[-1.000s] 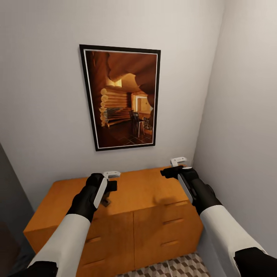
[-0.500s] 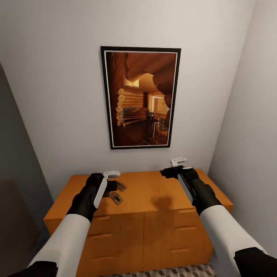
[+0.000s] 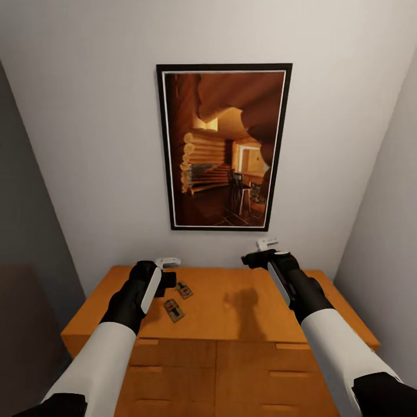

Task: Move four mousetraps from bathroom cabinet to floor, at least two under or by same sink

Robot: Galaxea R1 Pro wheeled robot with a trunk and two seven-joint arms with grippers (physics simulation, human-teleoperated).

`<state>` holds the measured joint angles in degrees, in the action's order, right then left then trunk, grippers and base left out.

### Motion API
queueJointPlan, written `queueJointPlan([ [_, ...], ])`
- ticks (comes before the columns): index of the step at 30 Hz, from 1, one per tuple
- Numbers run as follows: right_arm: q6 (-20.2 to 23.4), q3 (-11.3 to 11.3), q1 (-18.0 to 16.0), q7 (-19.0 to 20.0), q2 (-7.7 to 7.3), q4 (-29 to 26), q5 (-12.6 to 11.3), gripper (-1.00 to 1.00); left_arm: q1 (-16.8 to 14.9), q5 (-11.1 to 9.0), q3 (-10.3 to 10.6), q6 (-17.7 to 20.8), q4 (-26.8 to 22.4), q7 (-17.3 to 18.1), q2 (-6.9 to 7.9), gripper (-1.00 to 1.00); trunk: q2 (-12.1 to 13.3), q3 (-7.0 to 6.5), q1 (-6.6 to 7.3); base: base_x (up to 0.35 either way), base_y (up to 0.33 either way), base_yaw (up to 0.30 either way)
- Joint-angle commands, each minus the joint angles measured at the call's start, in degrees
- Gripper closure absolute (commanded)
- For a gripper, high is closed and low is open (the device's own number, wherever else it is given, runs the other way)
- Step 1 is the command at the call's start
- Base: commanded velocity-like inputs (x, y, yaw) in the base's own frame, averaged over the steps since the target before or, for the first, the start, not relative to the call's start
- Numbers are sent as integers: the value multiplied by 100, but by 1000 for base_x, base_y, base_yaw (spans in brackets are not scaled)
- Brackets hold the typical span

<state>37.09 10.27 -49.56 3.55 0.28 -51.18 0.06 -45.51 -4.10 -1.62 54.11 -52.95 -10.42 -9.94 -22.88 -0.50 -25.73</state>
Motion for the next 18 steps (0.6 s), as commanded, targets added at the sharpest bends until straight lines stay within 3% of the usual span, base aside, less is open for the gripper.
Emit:
queueJointPlan([
  [1,26,1,-1,14,-2,-6,3,-100,-2,-29,-13,21,-4,-39,-6,100,-4,3,-5,260,-229,36],
  [11,26,1,-1,14,-2,-6,3,-100,-2,-29,-14,21,-5,-36,-6,100,-4,3,-5,49,-58,6],
  [18,26,1,-1,14,-2,-6,3,-100,-3,-29,-14,21,-3,-39,-6,100,-4,3,-5,2,-245,0],
])
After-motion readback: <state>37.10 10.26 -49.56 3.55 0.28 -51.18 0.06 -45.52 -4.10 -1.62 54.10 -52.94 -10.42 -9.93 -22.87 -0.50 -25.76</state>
